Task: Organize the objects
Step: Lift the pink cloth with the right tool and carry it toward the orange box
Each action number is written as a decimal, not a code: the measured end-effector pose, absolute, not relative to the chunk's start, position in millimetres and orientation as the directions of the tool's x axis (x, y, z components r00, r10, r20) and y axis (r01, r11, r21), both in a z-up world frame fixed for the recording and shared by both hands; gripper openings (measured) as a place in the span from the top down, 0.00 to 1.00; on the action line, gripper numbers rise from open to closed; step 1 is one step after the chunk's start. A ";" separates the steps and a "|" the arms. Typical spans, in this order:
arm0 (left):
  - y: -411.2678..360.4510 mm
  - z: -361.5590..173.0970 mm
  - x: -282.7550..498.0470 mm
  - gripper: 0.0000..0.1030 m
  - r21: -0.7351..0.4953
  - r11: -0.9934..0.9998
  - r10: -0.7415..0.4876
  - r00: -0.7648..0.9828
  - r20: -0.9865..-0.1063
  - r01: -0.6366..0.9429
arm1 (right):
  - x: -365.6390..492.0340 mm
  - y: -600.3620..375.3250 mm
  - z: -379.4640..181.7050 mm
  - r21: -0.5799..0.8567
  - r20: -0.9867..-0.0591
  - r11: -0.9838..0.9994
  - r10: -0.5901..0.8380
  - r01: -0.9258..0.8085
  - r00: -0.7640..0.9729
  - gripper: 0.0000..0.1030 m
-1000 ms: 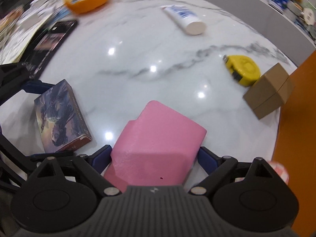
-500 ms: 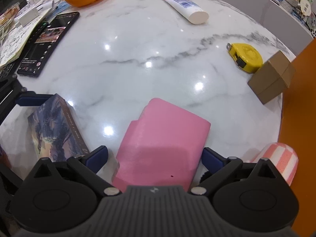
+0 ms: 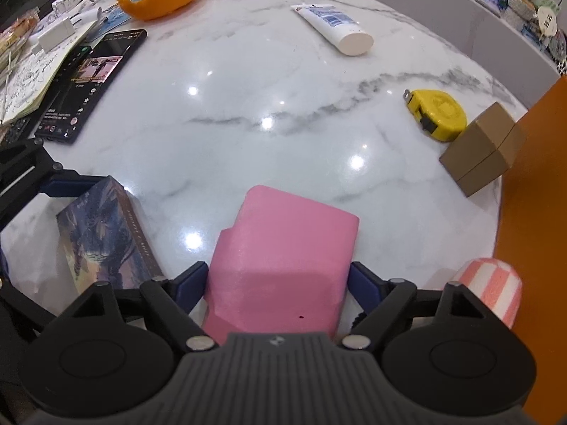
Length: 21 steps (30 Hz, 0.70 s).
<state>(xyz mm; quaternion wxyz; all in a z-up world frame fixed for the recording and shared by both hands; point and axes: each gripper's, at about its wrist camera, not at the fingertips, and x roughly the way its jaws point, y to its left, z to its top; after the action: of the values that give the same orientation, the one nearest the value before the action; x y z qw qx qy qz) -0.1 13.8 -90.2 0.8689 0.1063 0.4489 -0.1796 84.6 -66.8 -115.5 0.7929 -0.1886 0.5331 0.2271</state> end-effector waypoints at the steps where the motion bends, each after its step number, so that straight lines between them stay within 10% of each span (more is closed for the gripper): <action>1: 13.3 -89.3 -0.7 0.00 0.028 0.913 -0.213 0.533 -0.819 0.407 | 85.2 -68.4 -113.8 -0.056 -0.929 0.829 0.161 -0.557 0.333 0.18; 21: 5.7 -46.1 12.4 0.00 0.054 0.919 -0.198 0.575 -0.794 0.390 | 93.7 -97.0 -55.1 -0.027 -0.853 0.884 0.223 -0.467 0.471 0.18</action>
<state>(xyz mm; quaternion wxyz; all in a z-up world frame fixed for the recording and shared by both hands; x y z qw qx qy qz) 12.4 5.7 -46.1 0.8804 0.1119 0.4295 -0.1670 93.7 -97.0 -55.1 0.8479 -0.1292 0.4721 0.2036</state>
